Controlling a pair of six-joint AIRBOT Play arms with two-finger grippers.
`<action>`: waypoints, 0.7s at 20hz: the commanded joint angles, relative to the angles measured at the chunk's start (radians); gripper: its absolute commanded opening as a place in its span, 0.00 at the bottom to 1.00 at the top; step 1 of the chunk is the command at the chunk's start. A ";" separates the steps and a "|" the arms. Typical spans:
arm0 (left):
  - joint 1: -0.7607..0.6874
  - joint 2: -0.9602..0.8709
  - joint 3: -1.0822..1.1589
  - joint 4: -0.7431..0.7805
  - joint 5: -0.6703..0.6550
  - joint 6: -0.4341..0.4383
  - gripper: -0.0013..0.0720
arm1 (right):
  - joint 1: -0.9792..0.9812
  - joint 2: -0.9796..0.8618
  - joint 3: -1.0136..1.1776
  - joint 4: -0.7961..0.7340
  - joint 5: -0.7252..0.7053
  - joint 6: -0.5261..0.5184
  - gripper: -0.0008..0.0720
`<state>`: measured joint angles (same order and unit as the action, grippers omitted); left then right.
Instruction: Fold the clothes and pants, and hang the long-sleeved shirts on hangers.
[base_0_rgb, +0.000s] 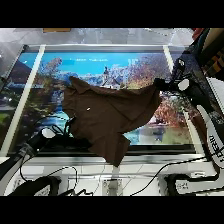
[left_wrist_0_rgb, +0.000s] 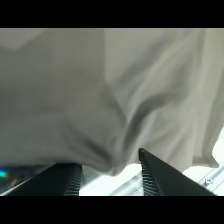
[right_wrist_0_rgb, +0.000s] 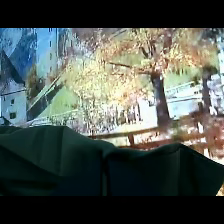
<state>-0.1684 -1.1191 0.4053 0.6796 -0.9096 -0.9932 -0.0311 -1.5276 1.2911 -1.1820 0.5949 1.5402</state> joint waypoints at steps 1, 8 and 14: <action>0.000 -0.023 0.007 -0.202 0.014 0.206 0.31 | 0.001 0.000 0.001 0.000 0.000 0.000 0.03; 0.025 -0.006 0.087 -0.159 0.084 0.216 0.03 | 0.000 0.011 0.001 -0.034 0.058 -0.013 0.03; 0.218 0.144 0.254 0.303 0.080 0.050 0.03 | 0.000 0.035 0.001 -0.076 0.214 -0.013 0.03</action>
<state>-0.0360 -1.0424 0.5934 0.7502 -0.8356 -0.8612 -0.0311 -1.4986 1.2919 -1.2407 0.7223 1.5295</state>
